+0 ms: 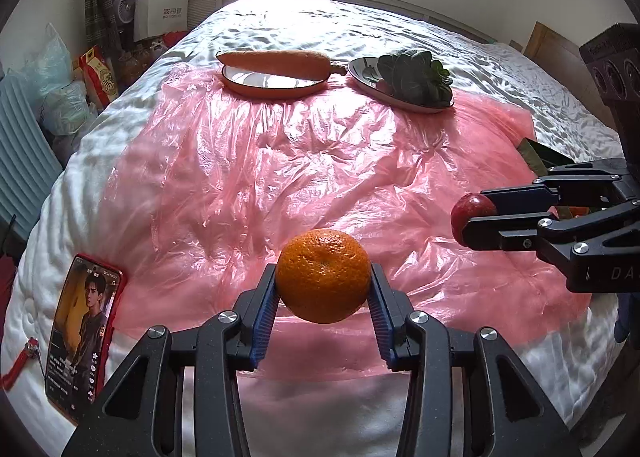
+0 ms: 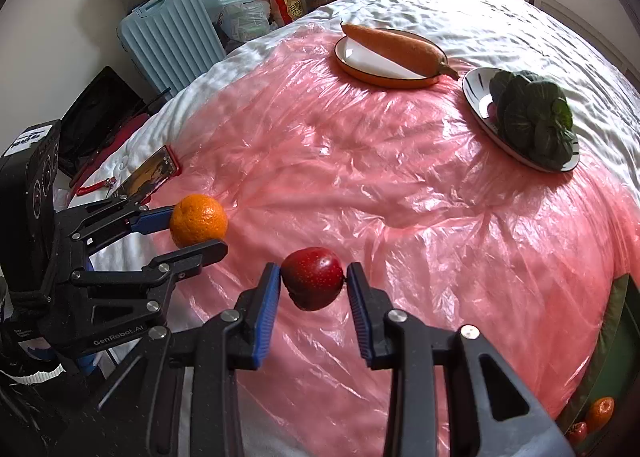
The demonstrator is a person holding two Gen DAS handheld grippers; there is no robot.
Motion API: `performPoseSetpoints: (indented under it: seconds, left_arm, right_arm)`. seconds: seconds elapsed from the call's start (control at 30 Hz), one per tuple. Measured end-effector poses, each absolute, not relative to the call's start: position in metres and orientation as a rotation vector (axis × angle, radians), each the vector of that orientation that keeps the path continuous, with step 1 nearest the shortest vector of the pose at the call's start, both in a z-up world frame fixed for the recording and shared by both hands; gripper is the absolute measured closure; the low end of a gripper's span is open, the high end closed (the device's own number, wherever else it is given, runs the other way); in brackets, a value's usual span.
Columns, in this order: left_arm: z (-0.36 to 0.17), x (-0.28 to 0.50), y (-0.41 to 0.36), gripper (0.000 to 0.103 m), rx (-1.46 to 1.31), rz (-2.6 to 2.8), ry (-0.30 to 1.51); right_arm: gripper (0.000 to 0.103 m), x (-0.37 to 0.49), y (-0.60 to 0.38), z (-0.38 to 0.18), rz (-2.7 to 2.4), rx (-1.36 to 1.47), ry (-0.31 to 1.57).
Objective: Organize fruits
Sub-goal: 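Carry the orange and red apple over the green tray with both tools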
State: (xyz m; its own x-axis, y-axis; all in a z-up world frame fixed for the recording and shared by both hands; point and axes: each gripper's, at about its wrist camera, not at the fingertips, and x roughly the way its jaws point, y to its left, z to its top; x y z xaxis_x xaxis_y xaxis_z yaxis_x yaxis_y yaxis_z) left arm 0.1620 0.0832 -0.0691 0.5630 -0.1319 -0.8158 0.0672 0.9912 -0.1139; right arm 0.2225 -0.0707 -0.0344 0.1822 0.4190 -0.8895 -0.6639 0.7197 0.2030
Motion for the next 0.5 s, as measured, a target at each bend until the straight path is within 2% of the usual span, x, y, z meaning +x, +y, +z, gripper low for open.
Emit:
performPoseSetpoints:
  seconds: [0.5]
  left_arm:
    - [-0.047,0.139,-0.045,0.065,0.052,-0.443,1.062]
  right_arm:
    - [0.075,0.156,-0.205,-0.026,0.552,-0.074,1.279]
